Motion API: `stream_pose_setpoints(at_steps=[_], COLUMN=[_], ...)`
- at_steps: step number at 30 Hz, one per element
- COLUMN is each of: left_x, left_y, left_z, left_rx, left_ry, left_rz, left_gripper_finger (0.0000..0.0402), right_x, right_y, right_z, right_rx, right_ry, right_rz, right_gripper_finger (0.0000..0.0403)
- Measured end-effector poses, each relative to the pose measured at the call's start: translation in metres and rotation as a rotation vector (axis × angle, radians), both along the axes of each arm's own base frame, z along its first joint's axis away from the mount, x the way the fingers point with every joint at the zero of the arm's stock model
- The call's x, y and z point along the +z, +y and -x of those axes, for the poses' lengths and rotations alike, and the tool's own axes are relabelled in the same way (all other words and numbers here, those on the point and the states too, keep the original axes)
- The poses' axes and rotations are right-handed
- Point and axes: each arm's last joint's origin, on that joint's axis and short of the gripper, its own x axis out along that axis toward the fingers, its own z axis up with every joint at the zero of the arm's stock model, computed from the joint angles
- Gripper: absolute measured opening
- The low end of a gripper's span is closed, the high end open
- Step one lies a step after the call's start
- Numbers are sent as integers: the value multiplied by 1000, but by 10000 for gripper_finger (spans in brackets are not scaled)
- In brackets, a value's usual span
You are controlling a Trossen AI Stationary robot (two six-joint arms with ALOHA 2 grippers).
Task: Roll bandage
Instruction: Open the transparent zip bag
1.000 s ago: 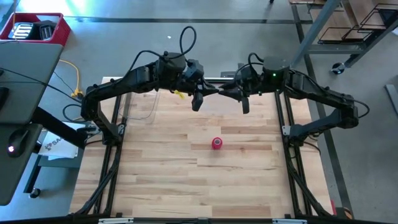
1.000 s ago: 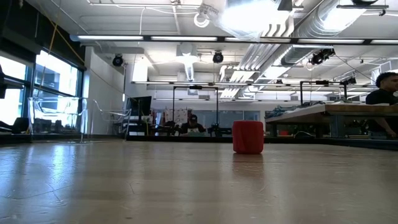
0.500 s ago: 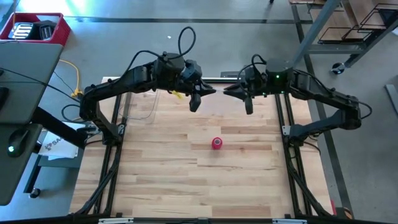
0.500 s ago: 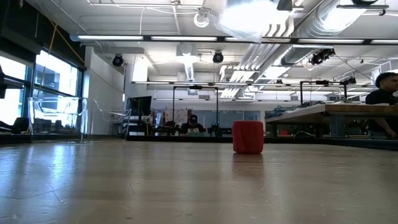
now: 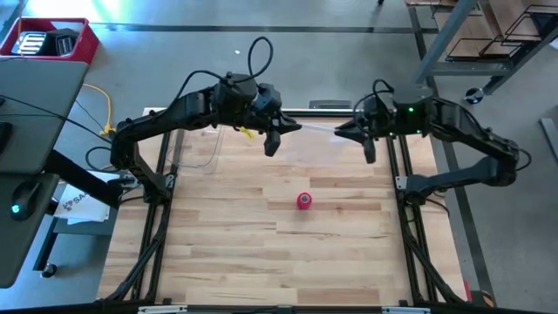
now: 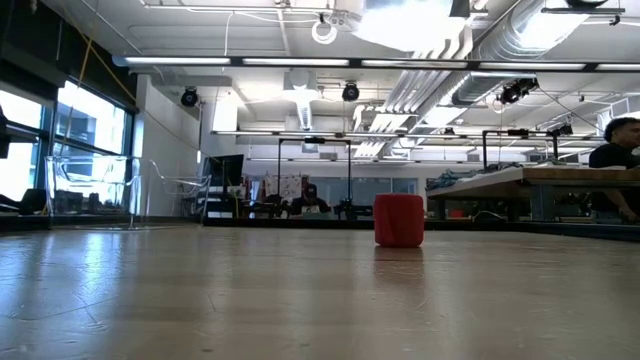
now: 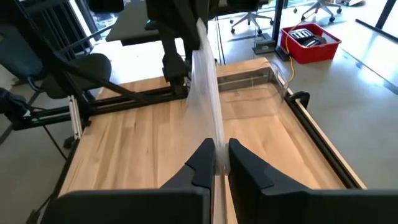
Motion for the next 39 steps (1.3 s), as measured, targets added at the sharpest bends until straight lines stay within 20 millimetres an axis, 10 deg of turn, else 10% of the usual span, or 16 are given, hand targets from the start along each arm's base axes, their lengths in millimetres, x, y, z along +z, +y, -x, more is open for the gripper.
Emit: stream_pose_setpoints(at_steps=[19,31,39], left_x=[1,2,-2], left_y=[0,-1,-5], left_z=[-1,0,-6], left_rx=[1,-14,-48], left_ry=[-17,-17,-12], left_rz=[-9,-5,5], left_gripper_finger=[0,0,0], right_x=[-2,18,0], right_y=[5,5,-5], right_z=[18,7,-24], right_rx=[-19,49,-11], right_ry=[58,-171,-72], right_rz=[-61,-239,-214], right_gripper_finger=[21,147,153])
